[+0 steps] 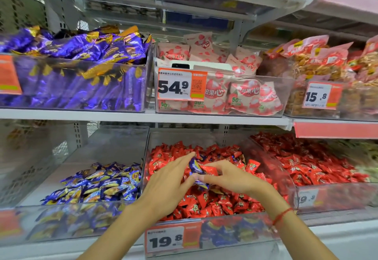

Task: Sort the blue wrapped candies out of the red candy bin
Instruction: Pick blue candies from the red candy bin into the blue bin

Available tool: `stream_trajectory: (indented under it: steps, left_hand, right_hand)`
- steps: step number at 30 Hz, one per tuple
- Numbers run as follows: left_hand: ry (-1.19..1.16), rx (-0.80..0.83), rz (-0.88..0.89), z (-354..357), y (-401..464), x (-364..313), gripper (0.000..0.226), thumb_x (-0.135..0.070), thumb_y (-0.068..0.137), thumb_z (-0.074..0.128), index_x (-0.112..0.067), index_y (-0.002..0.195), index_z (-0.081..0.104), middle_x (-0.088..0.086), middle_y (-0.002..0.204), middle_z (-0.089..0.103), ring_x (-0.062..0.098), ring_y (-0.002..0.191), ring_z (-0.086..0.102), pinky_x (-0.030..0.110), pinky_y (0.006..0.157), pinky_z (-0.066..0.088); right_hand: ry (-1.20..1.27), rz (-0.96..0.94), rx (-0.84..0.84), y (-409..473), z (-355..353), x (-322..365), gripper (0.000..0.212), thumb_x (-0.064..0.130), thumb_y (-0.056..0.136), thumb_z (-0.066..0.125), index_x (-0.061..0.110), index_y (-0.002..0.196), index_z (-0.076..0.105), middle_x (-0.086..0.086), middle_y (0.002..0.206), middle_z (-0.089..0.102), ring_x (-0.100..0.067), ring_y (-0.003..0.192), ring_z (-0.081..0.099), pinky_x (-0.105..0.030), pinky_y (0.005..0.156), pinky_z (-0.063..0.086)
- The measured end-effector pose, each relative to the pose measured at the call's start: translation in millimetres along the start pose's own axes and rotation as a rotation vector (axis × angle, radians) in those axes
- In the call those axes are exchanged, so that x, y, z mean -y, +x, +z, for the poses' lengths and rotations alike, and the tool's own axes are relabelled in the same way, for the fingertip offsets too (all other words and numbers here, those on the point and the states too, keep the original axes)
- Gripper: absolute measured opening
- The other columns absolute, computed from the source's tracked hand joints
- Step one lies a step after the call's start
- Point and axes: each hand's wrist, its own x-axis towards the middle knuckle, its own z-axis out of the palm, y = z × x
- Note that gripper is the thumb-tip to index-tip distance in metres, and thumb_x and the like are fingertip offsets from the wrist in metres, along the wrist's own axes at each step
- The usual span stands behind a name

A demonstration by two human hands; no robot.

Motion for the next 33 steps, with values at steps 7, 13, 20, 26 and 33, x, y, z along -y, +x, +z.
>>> stream_trajectory:
  steps: [7, 13, 20, 26, 33]
  left_hand:
    - [-0.295, -0.076, -0.032, 5.0, 3.9, 3.5, 0.031, -0.043, 0.082, 0.072, -0.040, 0.106, 0.054, -0.033, 0.100, 0.058, -0.004, 0.087, 0.061, 0.017, 0.071, 0.050]
    - [-0.086, -0.075, -0.002, 2.7, 0.1, 5.2, 0.035, -0.054, 0.081, 0.068, -0.042, 0.112, 0.060, -0.027, 0.088, 0.065, -0.009, 0.072, 0.054, 0.006, 0.067, 0.037]
    - [-0.122, -0.154, -0.061, -4.7, 3.3, 4.8, 0.021, -0.042, 0.085, 0.069, -0.036, 0.102, 0.059, -0.018, 0.086, 0.066, 0.007, 0.081, 0.060, 0.026, 0.072, 0.045]
    - [-0.155, -0.119, -0.088, -5.9, 0.3, 3.0, 0.055, -0.048, 0.080, 0.071, -0.051, 0.130, 0.047, -0.022, 0.076, 0.062, -0.004, 0.074, 0.058, 0.010, 0.066, 0.042]
    - [-0.118, -0.191, -0.154, -12.7, 0.7, 2.2, 0.029, -0.040, 0.079, 0.074, -0.042, 0.107, 0.069, -0.013, 0.078, 0.071, -0.001, 0.071, 0.064, 0.026, 0.068, 0.052]
  right_hand:
    - [0.321, 0.128, 0.059, -2.6, -1.4, 5.9, 0.019, 0.024, 0.097, 0.056, 0.006, 0.098, 0.062, -0.002, 0.079, 0.063, -0.013, 0.072, 0.060, -0.029, 0.072, 0.048]
    - [0.911, 0.276, 0.037, -2.5, -6.5, 13.5, 0.027, 0.009, 0.098, 0.049, -0.005, 0.119, 0.056, -0.018, 0.109, 0.070, -0.027, 0.100, 0.069, -0.032, 0.086, 0.057]
    - [1.059, 0.313, -0.077, -4.9, -7.9, 21.5, 0.018, 0.006, 0.096, 0.050, -0.001, 0.101, 0.066, -0.017, 0.098, 0.071, -0.019, 0.081, 0.072, -0.026, 0.075, 0.059]
    - [0.611, 0.198, -0.251, -2.6, 5.5, 32.7, 0.020, 0.006, 0.085, 0.068, 0.014, 0.103, 0.073, -0.004, 0.097, 0.074, -0.009, 0.085, 0.071, -0.016, 0.071, 0.055]
    - [0.534, 0.128, -0.388, -1.2, 15.7, 41.4, 0.023, 0.011, 0.081, 0.076, 0.006, 0.103, 0.070, -0.011, 0.101, 0.069, -0.012, 0.075, 0.072, -0.015, 0.065, 0.054]
